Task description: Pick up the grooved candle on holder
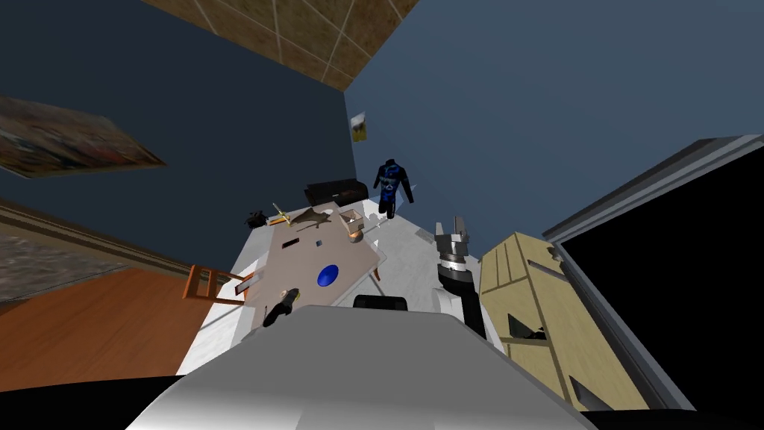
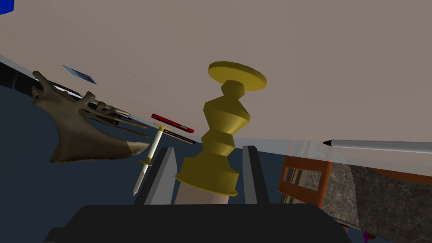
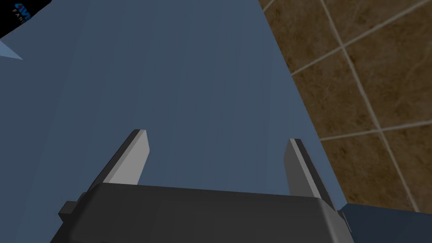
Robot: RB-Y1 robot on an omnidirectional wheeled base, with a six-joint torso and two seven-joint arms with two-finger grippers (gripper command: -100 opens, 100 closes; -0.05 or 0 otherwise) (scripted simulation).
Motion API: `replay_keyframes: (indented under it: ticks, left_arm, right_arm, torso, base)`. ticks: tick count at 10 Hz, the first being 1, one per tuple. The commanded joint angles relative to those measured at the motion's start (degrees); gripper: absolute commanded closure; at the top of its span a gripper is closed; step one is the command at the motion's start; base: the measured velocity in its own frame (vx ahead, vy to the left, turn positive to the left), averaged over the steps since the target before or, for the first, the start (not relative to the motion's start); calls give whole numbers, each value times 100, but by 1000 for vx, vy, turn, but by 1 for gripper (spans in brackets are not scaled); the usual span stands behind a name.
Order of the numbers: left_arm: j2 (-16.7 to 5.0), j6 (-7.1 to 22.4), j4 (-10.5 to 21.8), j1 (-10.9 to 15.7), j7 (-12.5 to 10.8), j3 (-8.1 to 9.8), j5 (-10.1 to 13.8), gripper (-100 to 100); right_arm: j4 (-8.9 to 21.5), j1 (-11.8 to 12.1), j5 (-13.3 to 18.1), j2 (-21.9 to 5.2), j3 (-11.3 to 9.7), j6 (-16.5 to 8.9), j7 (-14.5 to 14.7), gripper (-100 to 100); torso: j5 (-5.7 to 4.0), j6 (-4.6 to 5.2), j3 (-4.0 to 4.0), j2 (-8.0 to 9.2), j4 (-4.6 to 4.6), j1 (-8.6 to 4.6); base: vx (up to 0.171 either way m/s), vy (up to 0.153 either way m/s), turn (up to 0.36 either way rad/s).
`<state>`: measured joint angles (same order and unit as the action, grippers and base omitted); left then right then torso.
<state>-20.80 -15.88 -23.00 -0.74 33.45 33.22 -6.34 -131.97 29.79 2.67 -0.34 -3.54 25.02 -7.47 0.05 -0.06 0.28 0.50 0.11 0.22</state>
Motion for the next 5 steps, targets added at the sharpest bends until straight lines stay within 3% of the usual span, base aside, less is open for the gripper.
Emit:
replay_keyframes:
  ticks: [1,2,3,5]
  left_arm:
    - [1,35,14,27,22,185,-32,100]
    - [1,35,14,27,22,185,-32,100]
    - [97,251,-128,101,105,435,-268,100]
    - [97,251,-128,101,105,640,-268,100]
  right_arm:
    - [0,0,0,0,0,0,0,0]
    - [0,1,0,0,0,0,0,0]
    - [0,1,0,0,0,0,0,0]
    - [0,0,0,0,0,0,0,0]
  torso:
    - [0,0,0,0,0,0]
    - [0,-7,-8,-14,-4,2]
    - [2,-6,-17,-29,-7,3]
    - [1,-1,-3,-5,-2,0]
  base:
    - [-41,3,-12]
    - [-3,-1,29]
    - [-92,-5,-200]
    - [-74,-2,-81]
